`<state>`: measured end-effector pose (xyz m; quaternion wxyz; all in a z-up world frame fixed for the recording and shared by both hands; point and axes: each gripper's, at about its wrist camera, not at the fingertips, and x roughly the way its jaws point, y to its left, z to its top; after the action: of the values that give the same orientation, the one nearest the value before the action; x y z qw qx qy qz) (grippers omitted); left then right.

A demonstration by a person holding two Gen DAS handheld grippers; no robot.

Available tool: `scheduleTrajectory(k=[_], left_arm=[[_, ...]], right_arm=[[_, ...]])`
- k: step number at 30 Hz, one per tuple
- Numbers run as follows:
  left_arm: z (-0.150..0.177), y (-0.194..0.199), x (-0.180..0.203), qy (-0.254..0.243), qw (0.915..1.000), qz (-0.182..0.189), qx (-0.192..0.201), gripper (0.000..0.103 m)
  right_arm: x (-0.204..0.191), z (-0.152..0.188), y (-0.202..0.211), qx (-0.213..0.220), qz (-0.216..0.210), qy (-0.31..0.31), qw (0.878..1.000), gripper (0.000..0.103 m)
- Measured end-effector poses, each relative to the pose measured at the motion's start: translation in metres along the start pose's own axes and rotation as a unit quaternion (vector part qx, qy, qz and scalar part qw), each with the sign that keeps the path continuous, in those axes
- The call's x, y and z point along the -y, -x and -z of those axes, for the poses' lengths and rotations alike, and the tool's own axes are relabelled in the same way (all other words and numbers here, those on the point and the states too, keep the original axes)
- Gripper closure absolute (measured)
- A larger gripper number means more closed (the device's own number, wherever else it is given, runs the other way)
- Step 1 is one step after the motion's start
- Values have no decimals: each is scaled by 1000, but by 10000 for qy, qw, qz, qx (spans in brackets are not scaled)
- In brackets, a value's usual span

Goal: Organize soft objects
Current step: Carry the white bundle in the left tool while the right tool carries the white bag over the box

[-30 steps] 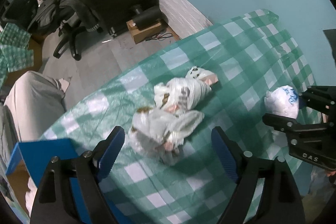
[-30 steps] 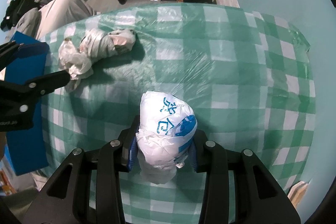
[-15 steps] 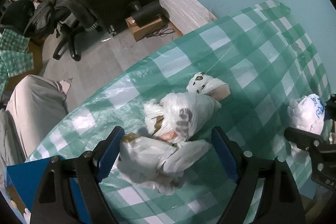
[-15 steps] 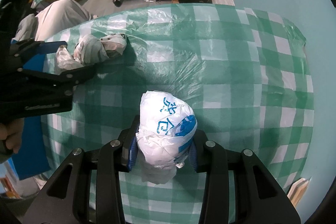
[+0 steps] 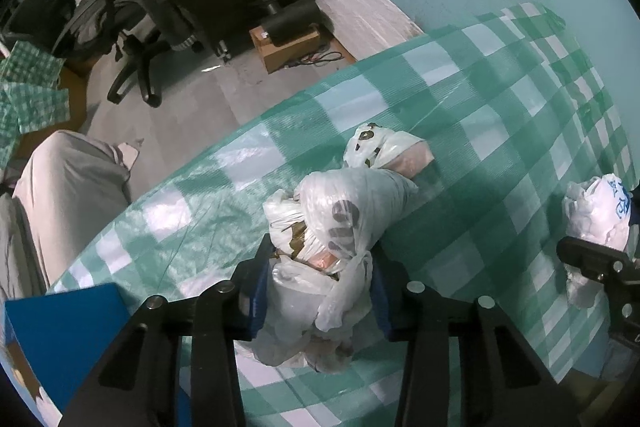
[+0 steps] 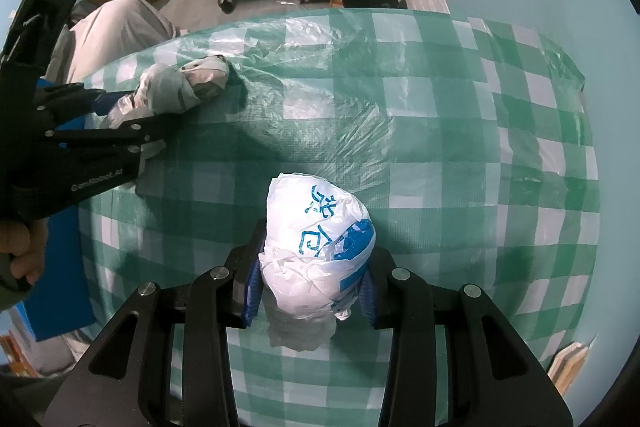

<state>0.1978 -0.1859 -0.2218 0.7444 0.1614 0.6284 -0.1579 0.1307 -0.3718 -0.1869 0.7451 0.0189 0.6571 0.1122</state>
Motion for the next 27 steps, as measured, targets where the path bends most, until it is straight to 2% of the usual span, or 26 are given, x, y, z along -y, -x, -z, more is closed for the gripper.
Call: scheduleTrajectory(k=[14, 20, 27], left_arm=[[34, 37, 2, 450, 9986, 96, 255, 61], [54, 60, -2, 736, 9961, 239, 426, 61], [79, 89, -6, 885, 9939, 239, 605, 61]], right_arm=[[-14, -1, 15, 118, 87, 284, 9995, 65], [-22, 2, 29, 242, 35, 411, 9989, 65], [-38, 4, 51, 408, 20, 587, 9974, 65]])
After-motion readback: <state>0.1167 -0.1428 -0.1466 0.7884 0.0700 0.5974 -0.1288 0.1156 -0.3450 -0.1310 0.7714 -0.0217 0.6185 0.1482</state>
